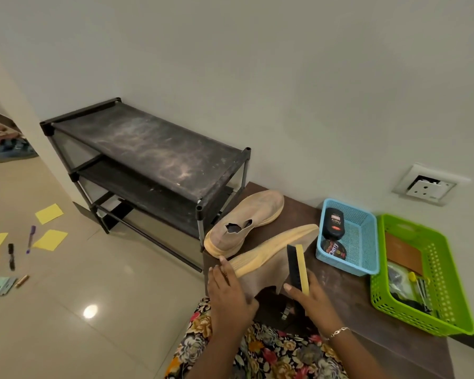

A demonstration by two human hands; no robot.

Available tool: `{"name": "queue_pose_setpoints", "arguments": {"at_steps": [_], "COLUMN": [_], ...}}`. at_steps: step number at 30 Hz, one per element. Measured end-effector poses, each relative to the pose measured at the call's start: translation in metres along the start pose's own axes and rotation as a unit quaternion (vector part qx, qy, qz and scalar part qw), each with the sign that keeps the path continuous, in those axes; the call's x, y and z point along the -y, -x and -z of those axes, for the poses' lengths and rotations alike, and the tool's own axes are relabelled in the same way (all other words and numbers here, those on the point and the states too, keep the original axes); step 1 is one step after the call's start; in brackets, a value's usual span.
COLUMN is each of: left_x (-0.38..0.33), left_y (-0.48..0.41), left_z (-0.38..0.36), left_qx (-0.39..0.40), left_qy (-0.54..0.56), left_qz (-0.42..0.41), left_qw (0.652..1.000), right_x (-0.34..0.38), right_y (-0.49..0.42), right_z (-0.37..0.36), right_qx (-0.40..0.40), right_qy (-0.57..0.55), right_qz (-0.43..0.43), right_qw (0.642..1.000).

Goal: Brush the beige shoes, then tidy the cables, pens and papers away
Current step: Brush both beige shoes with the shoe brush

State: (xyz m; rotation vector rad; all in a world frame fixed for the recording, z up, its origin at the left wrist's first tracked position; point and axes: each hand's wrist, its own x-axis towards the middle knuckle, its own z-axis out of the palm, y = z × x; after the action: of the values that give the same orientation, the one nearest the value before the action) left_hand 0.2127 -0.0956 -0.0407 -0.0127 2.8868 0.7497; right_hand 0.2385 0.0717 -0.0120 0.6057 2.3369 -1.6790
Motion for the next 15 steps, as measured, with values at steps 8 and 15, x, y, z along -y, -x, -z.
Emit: {"name": "queue_pose_setpoints", "arguments": {"at_steps": [8,15], "left_x": [0.005,0.004], "left_y": [-0.017,-0.024], "left_z": [0.003,0.003], "left_qx": [0.041,0.032], "left_qy": [-0.036,-0.054], "left_qz": [-0.019,-0.035], "left_qw": [0.998,0.997], "right_x": [0.014,0.019], "right_y": [-0.018,-0.037], "right_z": [-0.012,-0.014], "right_qx": [0.043,0.051], "right_qy": [0.071,0.125], "right_qz": [0.028,0.043], "right_qw": [0.996,0.990]}}
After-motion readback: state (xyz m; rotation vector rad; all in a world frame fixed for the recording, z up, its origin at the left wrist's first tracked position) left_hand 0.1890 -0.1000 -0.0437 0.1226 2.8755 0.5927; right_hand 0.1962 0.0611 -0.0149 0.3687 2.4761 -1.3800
